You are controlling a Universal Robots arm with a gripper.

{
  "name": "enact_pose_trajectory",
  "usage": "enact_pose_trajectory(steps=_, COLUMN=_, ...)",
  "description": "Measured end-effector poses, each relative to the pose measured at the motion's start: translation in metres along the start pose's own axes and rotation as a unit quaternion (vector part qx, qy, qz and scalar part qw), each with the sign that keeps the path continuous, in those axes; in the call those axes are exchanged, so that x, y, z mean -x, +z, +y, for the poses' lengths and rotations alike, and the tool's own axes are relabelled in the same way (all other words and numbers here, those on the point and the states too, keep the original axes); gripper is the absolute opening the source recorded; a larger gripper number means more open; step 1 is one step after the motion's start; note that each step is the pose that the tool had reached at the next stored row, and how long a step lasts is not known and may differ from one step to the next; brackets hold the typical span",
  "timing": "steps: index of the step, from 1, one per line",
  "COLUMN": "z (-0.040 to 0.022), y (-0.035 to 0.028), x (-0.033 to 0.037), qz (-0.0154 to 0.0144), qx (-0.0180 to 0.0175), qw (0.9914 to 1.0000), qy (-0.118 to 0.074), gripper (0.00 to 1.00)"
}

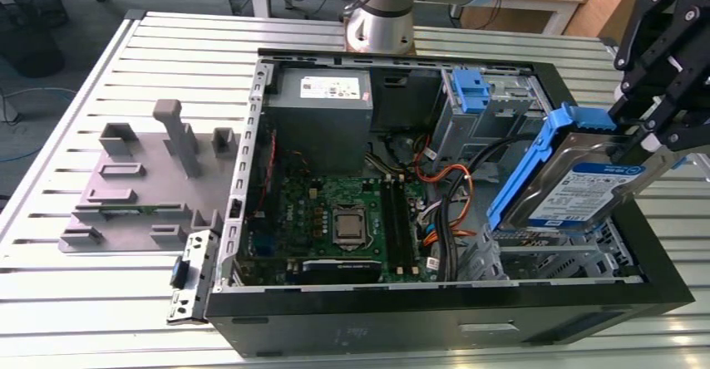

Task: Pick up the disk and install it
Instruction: 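Pick up the disk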

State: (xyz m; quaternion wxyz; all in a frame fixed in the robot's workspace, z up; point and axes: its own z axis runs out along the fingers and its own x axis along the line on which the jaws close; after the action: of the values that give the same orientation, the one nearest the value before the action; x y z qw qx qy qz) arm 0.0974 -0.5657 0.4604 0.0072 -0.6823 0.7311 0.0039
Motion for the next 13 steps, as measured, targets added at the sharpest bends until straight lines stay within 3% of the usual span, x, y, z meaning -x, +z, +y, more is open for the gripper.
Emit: enact_pose_trajectory(steps=13, z=-0.0036, y=0.0025, x=0.0018, qz=0.0008, qx=0.0001, qw=0.99999, qy=-0.005, gripper=0.35)
